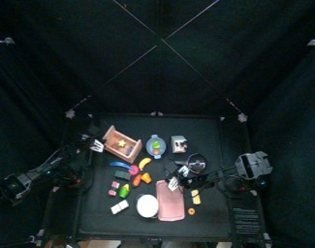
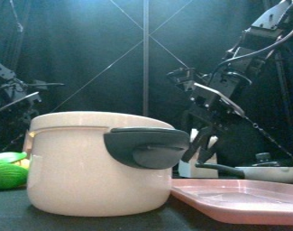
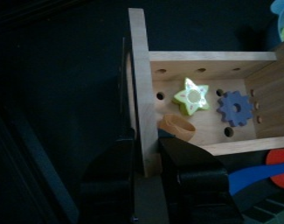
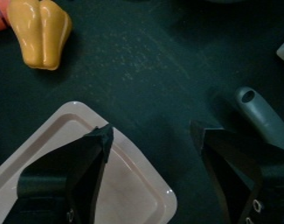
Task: Grab toolbox
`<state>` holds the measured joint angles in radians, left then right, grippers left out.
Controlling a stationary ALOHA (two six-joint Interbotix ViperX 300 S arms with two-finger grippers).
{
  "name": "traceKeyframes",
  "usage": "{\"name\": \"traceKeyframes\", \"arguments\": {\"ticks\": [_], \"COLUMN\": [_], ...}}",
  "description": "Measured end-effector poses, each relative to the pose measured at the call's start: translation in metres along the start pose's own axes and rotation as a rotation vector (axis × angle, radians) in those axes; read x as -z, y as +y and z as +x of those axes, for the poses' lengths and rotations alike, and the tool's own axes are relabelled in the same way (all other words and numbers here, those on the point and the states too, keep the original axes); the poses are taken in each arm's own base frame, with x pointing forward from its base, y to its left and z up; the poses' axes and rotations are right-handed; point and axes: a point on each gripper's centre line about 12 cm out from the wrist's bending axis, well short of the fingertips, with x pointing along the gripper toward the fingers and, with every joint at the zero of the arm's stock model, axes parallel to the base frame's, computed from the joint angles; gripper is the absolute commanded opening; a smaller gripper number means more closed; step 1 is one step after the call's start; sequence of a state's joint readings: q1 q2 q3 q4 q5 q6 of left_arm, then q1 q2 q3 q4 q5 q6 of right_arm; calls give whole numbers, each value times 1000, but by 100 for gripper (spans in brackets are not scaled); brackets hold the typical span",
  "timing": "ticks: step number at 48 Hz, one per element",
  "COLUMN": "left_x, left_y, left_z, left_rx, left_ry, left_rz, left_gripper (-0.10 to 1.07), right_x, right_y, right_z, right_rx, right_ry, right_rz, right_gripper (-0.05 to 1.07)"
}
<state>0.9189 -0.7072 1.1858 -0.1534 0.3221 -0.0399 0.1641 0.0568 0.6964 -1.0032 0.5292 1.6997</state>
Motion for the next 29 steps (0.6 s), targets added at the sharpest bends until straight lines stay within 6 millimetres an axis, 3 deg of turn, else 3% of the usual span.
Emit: {"name": "traceKeyframes", "arguments": {"ticks": [29], "left_x": [1], "left_y": [-3], "left_z": [0], "left_rx": [24], "left_ry": [16], "left_rz": [-79], "left_gripper": [38], "right_x": [1], "right_y": [1], "right_z": [0], "right_rx": [0], "right_ry": [1], "right_rz": [-1], "right_gripper": [99]}}
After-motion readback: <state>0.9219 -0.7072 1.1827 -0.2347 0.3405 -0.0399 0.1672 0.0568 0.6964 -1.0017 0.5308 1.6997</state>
